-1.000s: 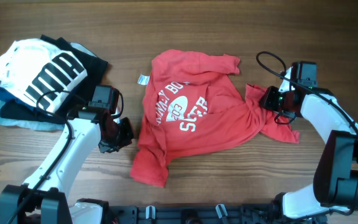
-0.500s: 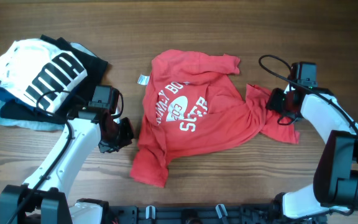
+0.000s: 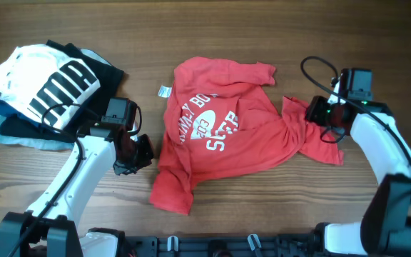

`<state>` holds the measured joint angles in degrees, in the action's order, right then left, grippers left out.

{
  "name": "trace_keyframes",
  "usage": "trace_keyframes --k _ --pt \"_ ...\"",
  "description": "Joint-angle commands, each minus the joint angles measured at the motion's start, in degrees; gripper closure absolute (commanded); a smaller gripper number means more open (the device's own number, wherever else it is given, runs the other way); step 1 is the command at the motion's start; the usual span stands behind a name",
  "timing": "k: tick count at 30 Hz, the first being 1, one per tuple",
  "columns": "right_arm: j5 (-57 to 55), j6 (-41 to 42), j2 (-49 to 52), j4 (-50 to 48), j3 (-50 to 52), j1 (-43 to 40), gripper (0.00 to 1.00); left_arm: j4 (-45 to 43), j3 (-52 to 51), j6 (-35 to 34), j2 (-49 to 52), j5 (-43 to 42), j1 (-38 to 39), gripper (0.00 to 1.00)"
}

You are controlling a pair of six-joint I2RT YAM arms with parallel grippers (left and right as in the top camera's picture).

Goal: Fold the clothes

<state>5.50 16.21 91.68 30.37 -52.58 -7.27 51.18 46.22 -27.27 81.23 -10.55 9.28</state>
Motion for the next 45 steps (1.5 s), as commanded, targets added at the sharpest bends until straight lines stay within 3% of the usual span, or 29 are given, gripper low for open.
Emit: trace_keyframes --k 1,12,20,27,33,35,42,45 --pt "5.1 -2.5 4.4 -2.6 1.4 0.3 0.42 -0.2 -0.3 0.1 0.2 0.3 0.2 0.83" --pt "5.1 -2.6 6.3 -8.1 1.5 0.3 0.58 -0.6 -0.3 0.1 0.2 0.3 0.2 0.83" --pt "4.7 -2.5 10.1 -7.4 1.7 0.3 0.61 -0.6 -0.3 0.1 0.2 0.3 0.2 0.83" --pt "4.7 -2.4 9.9 -7.0 1.6 0.3 0.76 -0.6 -0.3 0.1 0.2 0.3 0.2 0.82" --pt "1.7 -1.1 4.9 -6.4 1.5 0.3 0.76 -0.6 -0.3 0.1 0.2 0.3 0.2 0.82" --pt "1.6 -1.2 3.8 -6.3 1.5 0.3 0.83 -0.6 -0.3 0.1 0.2 0.3 0.2 0.82" --pt "1.4 -1.2 3.8 -6.2 1.5 0.3 0.91 -0.6 -0.3 0.1 0.2 0.3 0.2 0.82" --pt "1.4 -1.2 3.8 -6.1 1.6 0.3 0.87 -0.6 -0.3 0.1 0.2 0.3 0.2 0.82"
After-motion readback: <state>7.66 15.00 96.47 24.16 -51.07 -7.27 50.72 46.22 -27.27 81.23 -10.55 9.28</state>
